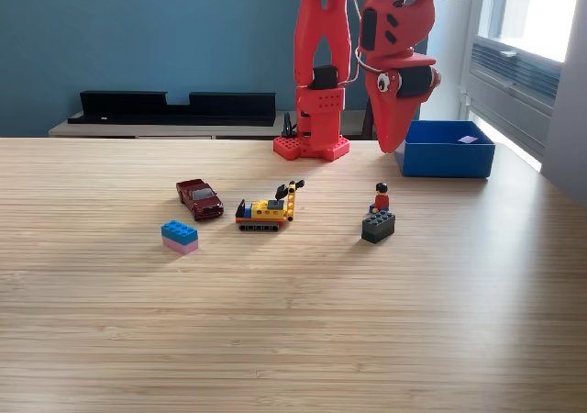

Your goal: Grasp a lego block and put it in the bin.

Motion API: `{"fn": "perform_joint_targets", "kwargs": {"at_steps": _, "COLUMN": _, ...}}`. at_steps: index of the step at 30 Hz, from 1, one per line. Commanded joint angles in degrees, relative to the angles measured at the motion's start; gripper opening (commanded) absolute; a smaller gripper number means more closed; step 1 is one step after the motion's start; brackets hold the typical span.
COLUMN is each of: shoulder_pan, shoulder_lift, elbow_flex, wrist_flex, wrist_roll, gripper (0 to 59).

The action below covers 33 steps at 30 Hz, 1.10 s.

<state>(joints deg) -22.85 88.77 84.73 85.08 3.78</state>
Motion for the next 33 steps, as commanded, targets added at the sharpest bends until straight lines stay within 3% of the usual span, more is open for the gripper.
{"fn": "perform_joint_targets", "kwargs": {"at_steps": 1, "shoulder_pan": 0.44, "shoulder_lift": 1.41, "elbow_flex": -0.97, "wrist_flex": -0.79, "wrist_roll": 0.00, "gripper": 0.1}}
{"fn": "perform_joint_targets", "kwargs": {"at_steps": 16, "shoulder_pan": 1.93, "shoulder_lift": 1.58, "elbow_flex": -0.88, "wrist_flex": -2.99, "wrist_roll": 0.97, "gripper": 0.1}}
{"fn": "perform_joint_targets", "kwargs": {"at_steps": 31, "shoulder_pan": 19.86, "shoulder_lift": 1.14, "elbow_flex": -1.23, "wrist_flex": -6.94, "wrist_roll": 2.46, "gripper": 0.1}}
{"fn": "perform_joint_targets", "kwargs": {"at_steps": 33, "shoulder_pan": 19.69, "shoulder_lift": 1.14, "elbow_flex": -1.23, "wrist_flex": -7.29, "wrist_roll": -0.44, "gripper": 4.4}}
